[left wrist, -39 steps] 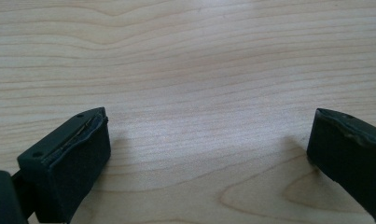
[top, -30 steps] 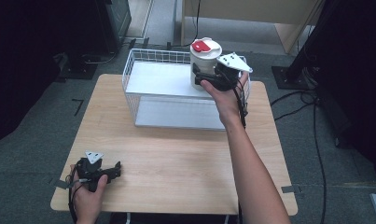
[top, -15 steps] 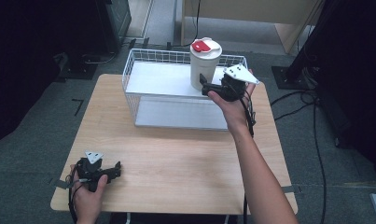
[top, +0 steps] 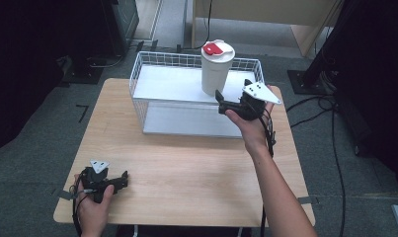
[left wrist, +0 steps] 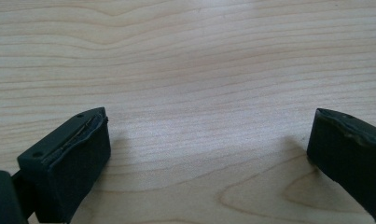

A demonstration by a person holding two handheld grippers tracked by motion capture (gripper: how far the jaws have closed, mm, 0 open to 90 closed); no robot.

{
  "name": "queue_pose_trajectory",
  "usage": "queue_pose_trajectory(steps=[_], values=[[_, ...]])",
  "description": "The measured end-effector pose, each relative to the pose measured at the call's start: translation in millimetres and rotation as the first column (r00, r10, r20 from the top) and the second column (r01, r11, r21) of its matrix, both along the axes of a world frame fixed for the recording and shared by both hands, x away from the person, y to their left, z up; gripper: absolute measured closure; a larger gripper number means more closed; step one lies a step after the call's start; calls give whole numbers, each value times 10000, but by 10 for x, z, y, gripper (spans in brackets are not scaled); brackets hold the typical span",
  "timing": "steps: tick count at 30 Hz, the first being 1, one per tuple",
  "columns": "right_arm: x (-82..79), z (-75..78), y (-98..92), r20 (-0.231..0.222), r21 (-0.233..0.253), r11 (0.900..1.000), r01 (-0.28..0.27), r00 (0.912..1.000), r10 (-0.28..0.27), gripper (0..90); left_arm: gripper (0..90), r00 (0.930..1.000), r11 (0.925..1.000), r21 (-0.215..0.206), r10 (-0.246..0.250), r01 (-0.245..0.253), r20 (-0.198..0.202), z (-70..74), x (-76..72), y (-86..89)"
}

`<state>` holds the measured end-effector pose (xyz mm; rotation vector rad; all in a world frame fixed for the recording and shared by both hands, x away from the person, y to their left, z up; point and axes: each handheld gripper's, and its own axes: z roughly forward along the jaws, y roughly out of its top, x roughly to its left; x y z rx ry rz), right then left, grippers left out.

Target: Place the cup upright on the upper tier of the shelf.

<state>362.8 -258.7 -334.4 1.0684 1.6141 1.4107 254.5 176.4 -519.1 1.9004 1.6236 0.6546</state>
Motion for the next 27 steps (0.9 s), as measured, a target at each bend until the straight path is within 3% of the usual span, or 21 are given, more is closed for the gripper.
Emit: queue_pose_trajectory(steps=[12,18,27], values=[[-255,-147,-136,99,-274,9996,-10,10000,13,0,0,10000,10000,13,-3,3,7,0,0,1],[-414,-300,-260,23,-358,9993,68,10000,-68,0,0,10000,10000,9,2,-2,9,0,0,1],[-623,-531,-488,-202,-56,9993,377,9991,-378,0,0,10000,10000,-8,13,-13,30,-2,1,0]])
